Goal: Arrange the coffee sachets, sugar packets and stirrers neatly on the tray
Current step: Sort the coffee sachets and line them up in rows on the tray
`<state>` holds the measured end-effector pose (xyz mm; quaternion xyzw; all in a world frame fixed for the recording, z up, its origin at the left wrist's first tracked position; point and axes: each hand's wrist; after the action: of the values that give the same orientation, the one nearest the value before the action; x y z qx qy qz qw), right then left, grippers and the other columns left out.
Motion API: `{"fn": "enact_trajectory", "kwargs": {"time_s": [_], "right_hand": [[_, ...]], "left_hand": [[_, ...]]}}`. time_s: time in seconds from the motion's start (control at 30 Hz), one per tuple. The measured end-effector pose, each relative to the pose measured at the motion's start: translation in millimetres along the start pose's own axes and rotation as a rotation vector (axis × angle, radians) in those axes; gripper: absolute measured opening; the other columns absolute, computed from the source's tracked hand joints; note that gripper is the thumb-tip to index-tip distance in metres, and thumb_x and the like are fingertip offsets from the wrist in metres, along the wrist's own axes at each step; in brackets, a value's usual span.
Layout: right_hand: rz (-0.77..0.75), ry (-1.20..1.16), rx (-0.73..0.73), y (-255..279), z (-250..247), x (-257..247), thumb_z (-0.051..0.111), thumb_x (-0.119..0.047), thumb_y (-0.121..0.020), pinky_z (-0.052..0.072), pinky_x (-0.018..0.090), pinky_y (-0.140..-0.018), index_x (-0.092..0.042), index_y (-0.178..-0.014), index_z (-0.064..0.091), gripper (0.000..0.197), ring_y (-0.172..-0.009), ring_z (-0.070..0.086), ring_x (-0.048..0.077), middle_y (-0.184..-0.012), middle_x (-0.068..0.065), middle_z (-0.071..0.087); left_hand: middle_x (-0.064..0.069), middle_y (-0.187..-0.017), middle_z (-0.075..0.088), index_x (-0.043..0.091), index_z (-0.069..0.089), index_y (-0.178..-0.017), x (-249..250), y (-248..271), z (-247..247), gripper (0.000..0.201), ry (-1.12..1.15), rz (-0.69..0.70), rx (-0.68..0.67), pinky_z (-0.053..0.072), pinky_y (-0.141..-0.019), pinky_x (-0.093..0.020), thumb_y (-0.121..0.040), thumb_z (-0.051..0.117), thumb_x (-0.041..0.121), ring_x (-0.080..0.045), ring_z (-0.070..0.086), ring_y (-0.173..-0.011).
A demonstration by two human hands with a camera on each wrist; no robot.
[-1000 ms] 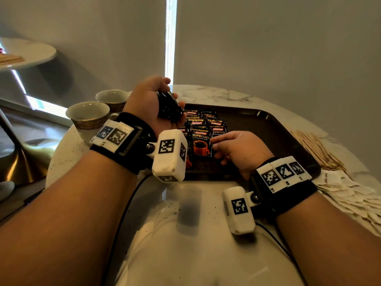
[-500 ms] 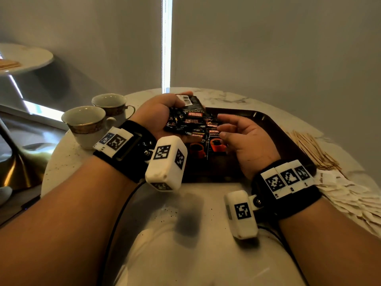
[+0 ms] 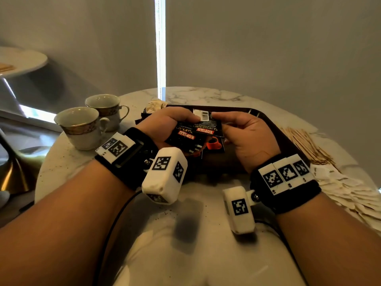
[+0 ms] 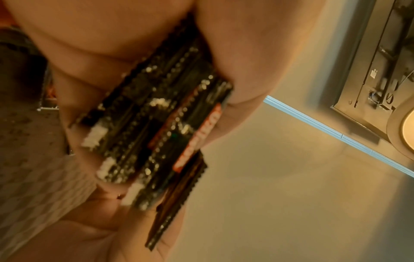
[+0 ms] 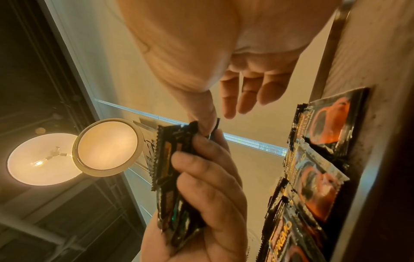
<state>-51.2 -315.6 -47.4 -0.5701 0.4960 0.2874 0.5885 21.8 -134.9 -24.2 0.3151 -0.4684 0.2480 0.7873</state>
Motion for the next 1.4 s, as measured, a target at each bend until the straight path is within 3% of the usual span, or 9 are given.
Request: {"fn": "enact_trajectory", "kwargs": {"time_s": [0.23,0.4,0.5,0.6,0.73,0.87,1.0,1.17,1.4], "right_hand": [[0.084,-0.123,0.098,-2.8,-4.2,0.9,0.054,0.004,-0.097,0.049,0.013,-0.052,-0.006,-0.104,0.070,0.020,-0.058,0.066,0.000,-0.068,-0.010,0.073],[0.210,0.036,0.365,-18.3,-18.5,26.2,0.072,-0.022,-0.089,0.050,0.031,-0.067,-0.026,-0.084,0.071,0.007,-0.068,0.062,0.010,-0.080,-0.007,0.075],[0.369,0.092,0.322,-23.1,-24.3,38.2,0.069,-0.018,-0.091,0.049,0.032,-0.059,-0.022,-0.086,0.069,0.006,-0.060,0.060,0.017,-0.091,0.004,0.076],[0.477,0.124,0.206,-26.1,-25.2,40.5,0.066,-0.008,-0.091,0.047,0.028,-0.052,-0.017,-0.101,0.068,0.013,-0.074,0.067,0.024,-0.100,0.009,0.074],[0.542,0.170,0.128,-26.3,-24.2,36.8,0.065,-0.003,-0.090,0.049,0.027,-0.054,-0.010,-0.120,0.062,0.031,-0.093,0.071,0.030,-0.110,0.011,0.070],[0.549,0.197,0.086,-22.9,-22.8,34.5,0.067,-0.001,-0.088,0.048,0.029,-0.052,-0.012,-0.116,0.062,0.031,-0.083,0.066,0.028,-0.105,0.013,0.071],[0.534,0.236,0.050,-21.2,-22.8,31.3,0.068,0.000,-0.087,0.049,0.029,-0.053,-0.012,-0.114,0.062,0.030,-0.071,0.063,0.020,-0.101,0.012,0.071],[0.535,0.249,0.058,-23.0,-20.4,29.2,0.067,0.002,-0.087,0.056,0.033,-0.063,-0.012,-0.120,0.060,0.037,-0.091,0.072,0.031,-0.109,0.011,0.069],[0.552,0.211,0.082,-24.4,-19.3,32.1,0.063,0.012,-0.083,0.055,0.036,-0.059,-0.014,-0.125,0.057,0.049,-0.088,0.072,0.037,-0.113,0.016,0.067]], "left_hand": [[-0.012,-0.090,0.068,0.007,0.055,-0.123,-0.4,-1.1,0.3,0.039,0.024,-0.020,0.011,0.056,-0.069,-0.036,-0.090,0.057,0.028,-0.023,0.065,-0.073],[-0.005,-0.086,0.058,0.015,0.059,-0.111,1.9,-9.4,-9.7,0.025,0.153,0.074,0.173,0.051,-0.067,-0.035,-0.092,0.058,0.031,-0.019,0.058,-0.069],[-0.005,-0.086,0.054,0.015,0.057,-0.113,0.9,-13.2,-12.9,0.026,0.152,0.121,0.212,0.057,-0.079,-0.044,-0.090,0.061,0.028,-0.023,0.063,-0.080],[-0.005,-0.089,0.055,0.015,0.056,-0.118,-0.1,-14.1,-10.1,0.028,0.106,0.097,0.207,0.054,-0.092,-0.054,-0.091,0.059,0.025,-0.031,0.069,-0.094],[-0.008,-0.092,0.060,0.014,0.051,-0.128,-2.4,-17.3,-7.0,0.037,0.075,0.042,0.197,0.060,-0.079,-0.048,-0.093,0.059,0.022,-0.034,0.070,-0.094],[-0.010,-0.099,0.061,0.012,0.048,-0.137,-6.2,-19.5,-4.4,0.047,0.037,0.028,0.224,0.060,-0.072,-0.046,-0.092,0.061,0.021,-0.033,0.070,-0.087],[-0.012,-0.099,0.062,0.012,0.047,-0.139,-7.8,-19.0,-2.0,0.048,-0.007,0.030,0.248,0.059,-0.075,-0.045,-0.094,0.059,0.020,-0.035,0.068,-0.089],[-0.012,-0.098,0.061,0.009,0.049,-0.135,-11.1,-18.1,2.8,0.042,-0.031,0.008,0.249,0.055,-0.073,-0.042,-0.095,0.055,0.018,-0.034,0.063,-0.095],[-0.013,-0.104,0.065,0.012,0.046,-0.140,-14.0,-19.7,5.5,0.048,-0.043,-0.016,0.268,0.055,-0.083,-0.048,-0.095,0.058,0.021,-0.030,0.064,-0.100]]}}
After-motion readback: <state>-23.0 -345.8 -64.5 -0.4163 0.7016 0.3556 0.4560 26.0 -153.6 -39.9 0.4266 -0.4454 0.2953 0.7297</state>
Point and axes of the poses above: each hand's wrist, its own y-axis away from the middle knuckle, its own z-axis out of the palm, x = y × z
